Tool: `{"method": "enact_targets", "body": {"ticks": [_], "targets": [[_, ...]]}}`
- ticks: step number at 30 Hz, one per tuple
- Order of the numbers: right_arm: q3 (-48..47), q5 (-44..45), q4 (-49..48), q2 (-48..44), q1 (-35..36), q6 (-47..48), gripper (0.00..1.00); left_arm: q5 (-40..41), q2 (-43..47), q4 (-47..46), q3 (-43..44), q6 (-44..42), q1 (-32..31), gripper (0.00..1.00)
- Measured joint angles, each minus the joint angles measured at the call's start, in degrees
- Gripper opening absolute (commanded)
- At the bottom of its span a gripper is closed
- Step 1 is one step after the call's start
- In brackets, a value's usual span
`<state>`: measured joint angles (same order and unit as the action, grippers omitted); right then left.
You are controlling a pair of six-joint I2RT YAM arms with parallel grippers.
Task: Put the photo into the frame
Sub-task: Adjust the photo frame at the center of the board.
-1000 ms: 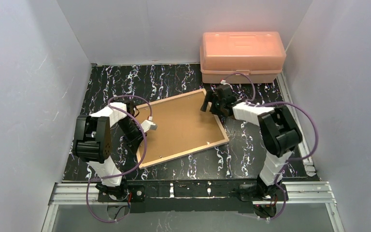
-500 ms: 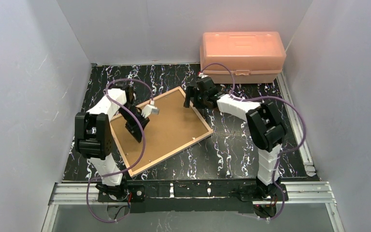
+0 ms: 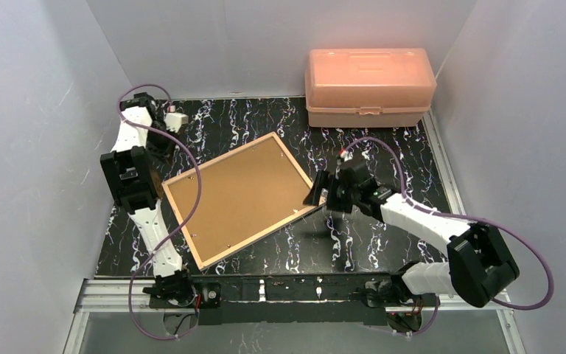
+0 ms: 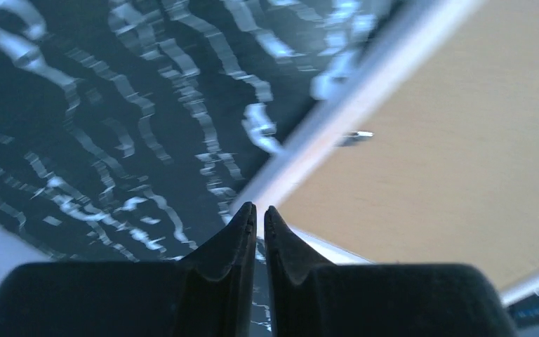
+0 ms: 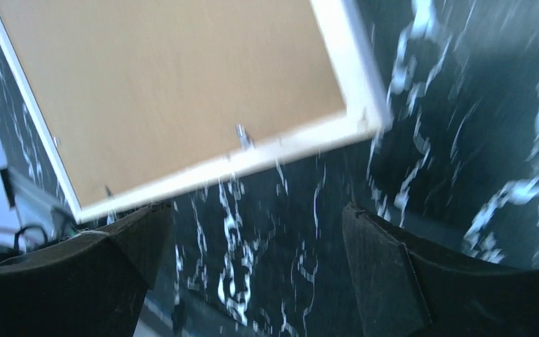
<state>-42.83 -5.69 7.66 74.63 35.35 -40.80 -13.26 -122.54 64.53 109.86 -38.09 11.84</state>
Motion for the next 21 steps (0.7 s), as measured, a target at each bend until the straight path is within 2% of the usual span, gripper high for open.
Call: {"method": "enact_targets", "body": {"ticks": [4,9,13,21], "targets": [[6.6,-4.7,0.1,-2.0,2.8,-5.4,0.99,7.0,-2.4,-6.0,-0.4,2.4,3.7,0.08],[8.7,-9.0,-2.1,-1.0,5.3,-9.9,0.99,10.8,-2.5,-10.8,-3.9,3.6,4.0,0.08],[8.7,-10.3,-6.4,3.0,5.4,-11.8,0.99,9.8,-3.2,-10.7,-5.4,4.3,3.4,0.05],[5.9,-11.1,-14.3,11.5,3.9,-14.3,0.99,2.6,-4.5,-6.6,-8.8,2.4,2.8,0.02]]}}
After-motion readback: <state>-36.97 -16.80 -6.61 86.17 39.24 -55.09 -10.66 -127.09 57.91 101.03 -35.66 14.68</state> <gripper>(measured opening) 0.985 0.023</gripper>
